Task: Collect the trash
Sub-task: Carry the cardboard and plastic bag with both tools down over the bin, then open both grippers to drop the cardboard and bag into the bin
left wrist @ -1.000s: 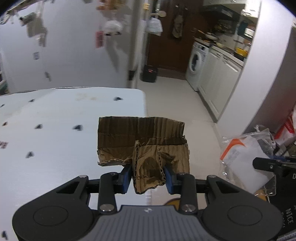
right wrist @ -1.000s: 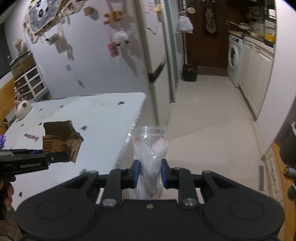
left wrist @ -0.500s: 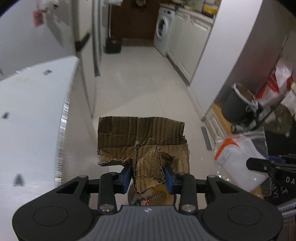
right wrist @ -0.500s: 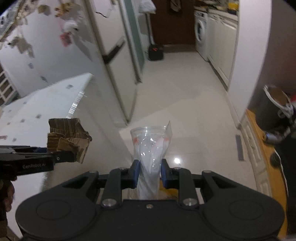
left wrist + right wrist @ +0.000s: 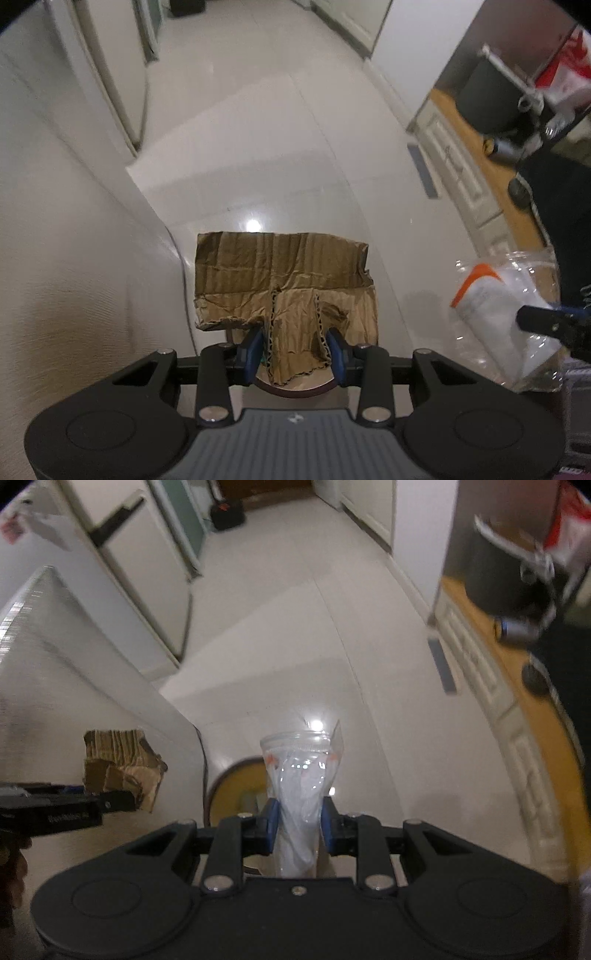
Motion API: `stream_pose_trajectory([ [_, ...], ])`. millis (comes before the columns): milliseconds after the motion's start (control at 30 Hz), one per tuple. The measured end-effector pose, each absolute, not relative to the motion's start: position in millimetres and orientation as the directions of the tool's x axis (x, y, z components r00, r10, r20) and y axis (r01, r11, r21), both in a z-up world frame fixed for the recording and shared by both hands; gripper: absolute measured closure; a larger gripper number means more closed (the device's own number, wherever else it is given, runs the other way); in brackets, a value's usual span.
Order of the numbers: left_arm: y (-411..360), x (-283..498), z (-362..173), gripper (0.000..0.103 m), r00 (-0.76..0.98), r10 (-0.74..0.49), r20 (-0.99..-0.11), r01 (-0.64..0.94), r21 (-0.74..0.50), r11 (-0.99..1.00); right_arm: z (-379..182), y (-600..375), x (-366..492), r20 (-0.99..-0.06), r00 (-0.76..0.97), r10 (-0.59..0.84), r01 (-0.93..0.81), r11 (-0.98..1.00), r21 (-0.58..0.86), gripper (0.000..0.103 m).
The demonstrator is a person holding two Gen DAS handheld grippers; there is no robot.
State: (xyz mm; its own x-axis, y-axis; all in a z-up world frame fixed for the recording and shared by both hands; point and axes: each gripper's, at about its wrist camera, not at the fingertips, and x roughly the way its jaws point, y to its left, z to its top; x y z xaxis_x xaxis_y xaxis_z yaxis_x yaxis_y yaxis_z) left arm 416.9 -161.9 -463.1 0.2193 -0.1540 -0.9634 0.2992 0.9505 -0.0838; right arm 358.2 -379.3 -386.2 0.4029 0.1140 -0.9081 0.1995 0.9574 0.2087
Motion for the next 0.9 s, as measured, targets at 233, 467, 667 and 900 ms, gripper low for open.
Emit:
stream_pose_trajectory([
  [233, -177.8, 447.6, -580.7, 0.064, 0.140, -0.177, -0.974, 0.421, -0.103, 0.901, -507.2, -362.1, 377.1, -0.933, 0.330, 0.142, 0.327, 0.910, 0.254, 0.078],
  [467, -182.1, 473.2, -682.3, 0.064, 0.051, -0.167, -0.985, 0.521, -0.117, 0.845, -599.5, -335.7, 381.0, -0.956, 0.257, 0.143, 0.418, 0.875, 0.243, 0.077],
  [667, -191.9, 474.5, -725.1, 0.054, 0.038, -0.187, -0.982, 0.624, -0.123, 0.771, -656.7, -323.4, 375.7, -0.963, 0.215, 0.161, 0.569, 0.781, 0.258, 0.076],
  [900, -179.8, 473.5, -732.3, 0.021, 0.054, -0.172, -0.984, 0.548, -0.115, 0.829, -682.5, -313.4, 382.8, -0.970, 0.192, 0.148, 0.614, 0.753, 0.236, 0.061],
])
